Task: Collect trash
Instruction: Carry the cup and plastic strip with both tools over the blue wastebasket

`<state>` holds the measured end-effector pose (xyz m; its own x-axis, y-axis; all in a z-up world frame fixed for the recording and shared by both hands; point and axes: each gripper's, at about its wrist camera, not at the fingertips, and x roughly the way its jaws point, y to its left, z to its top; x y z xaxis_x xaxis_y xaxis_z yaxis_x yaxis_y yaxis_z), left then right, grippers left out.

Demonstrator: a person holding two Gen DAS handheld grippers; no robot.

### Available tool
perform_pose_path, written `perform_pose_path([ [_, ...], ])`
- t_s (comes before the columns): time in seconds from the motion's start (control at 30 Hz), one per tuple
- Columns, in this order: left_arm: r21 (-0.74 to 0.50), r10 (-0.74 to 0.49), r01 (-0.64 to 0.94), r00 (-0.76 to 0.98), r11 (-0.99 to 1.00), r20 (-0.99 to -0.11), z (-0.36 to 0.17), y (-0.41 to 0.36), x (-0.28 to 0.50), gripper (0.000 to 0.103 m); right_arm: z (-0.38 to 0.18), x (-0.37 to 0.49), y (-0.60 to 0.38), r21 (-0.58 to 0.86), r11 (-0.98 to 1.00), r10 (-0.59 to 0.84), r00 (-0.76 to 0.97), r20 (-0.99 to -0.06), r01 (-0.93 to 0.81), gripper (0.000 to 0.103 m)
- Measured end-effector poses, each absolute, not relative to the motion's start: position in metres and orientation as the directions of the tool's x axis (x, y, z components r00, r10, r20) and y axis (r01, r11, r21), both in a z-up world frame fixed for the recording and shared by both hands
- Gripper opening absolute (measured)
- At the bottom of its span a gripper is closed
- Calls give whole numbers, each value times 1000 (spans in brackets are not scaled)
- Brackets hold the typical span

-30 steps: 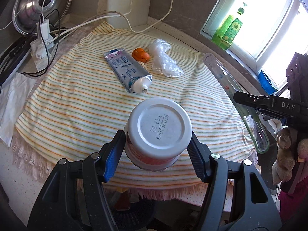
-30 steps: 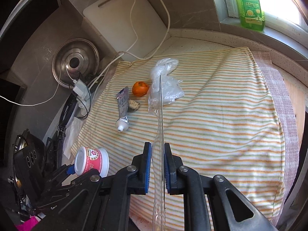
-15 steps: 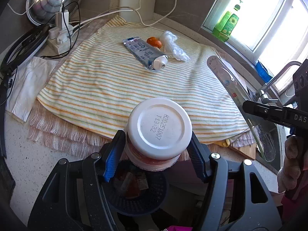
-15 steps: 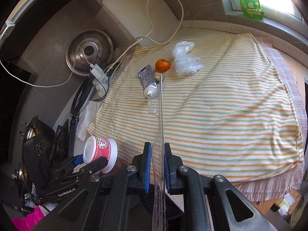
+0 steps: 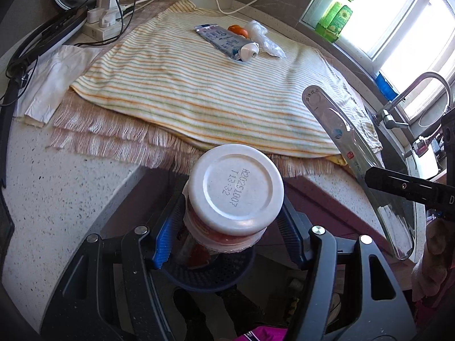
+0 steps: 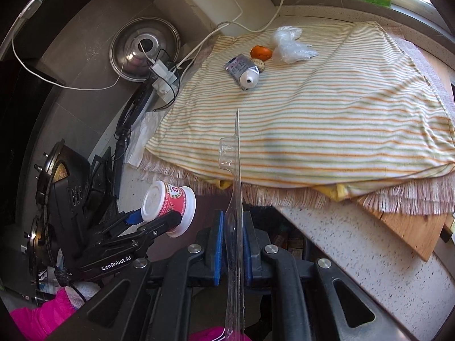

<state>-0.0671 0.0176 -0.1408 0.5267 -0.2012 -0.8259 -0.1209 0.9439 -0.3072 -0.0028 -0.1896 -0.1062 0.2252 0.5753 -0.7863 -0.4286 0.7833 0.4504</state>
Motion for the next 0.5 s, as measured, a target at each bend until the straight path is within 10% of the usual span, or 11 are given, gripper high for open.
perform_pose_path([
  [0.5,-311,-236,-98,450,945,-861,-179,14,-105,66,-155,-63,-169,439,783,536,119,-836,-442,10],
])
